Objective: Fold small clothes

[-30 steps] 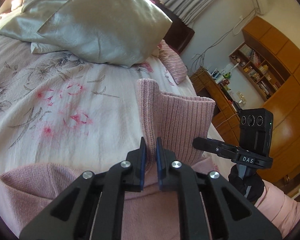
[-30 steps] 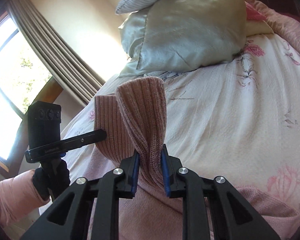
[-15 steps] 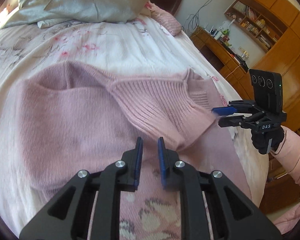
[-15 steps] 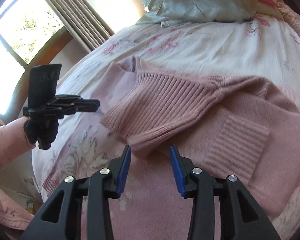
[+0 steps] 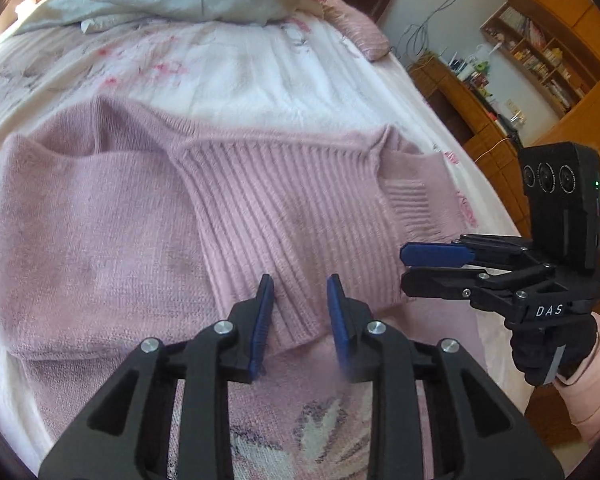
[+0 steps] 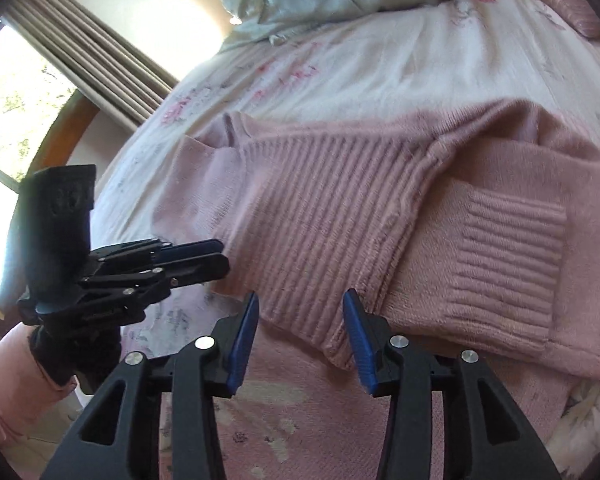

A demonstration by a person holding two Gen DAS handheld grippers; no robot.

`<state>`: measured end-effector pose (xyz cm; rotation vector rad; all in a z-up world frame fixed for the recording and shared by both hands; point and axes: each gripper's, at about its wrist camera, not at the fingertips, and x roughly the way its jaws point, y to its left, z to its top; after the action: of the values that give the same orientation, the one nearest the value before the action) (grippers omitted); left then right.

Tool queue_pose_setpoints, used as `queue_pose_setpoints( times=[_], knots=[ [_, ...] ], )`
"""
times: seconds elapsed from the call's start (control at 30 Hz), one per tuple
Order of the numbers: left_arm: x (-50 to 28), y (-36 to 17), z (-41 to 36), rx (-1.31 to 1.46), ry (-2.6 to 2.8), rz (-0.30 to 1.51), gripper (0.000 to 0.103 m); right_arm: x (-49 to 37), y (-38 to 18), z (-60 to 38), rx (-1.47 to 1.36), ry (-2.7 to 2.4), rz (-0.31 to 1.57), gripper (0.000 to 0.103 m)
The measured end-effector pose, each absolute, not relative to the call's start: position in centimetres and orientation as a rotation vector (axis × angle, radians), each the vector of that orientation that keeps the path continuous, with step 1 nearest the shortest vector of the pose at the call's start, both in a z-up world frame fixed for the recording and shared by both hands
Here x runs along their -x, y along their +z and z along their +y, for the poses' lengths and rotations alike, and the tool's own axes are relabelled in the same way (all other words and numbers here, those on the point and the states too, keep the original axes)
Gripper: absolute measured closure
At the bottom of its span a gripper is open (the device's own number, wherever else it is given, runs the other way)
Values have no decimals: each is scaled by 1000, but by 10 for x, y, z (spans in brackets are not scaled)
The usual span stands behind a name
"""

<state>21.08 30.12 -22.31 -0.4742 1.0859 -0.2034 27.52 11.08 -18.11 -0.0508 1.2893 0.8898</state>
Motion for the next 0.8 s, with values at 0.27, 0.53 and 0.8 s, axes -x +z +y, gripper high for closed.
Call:
queue_pose_setpoints(
  times=[0.27,0.53,0.8],
  knots=[
    [-205,-231,316,586,-157,1107,77,-273,-197,102,-58,839,1310,61],
    [-89,-161,307,470,-56,1062,50,-169,-127,28,-89,790,1208,47],
    [63,-160,325,587,135,1199,39,-50,-123,-60,-160,632,1346,35]
  ],
)
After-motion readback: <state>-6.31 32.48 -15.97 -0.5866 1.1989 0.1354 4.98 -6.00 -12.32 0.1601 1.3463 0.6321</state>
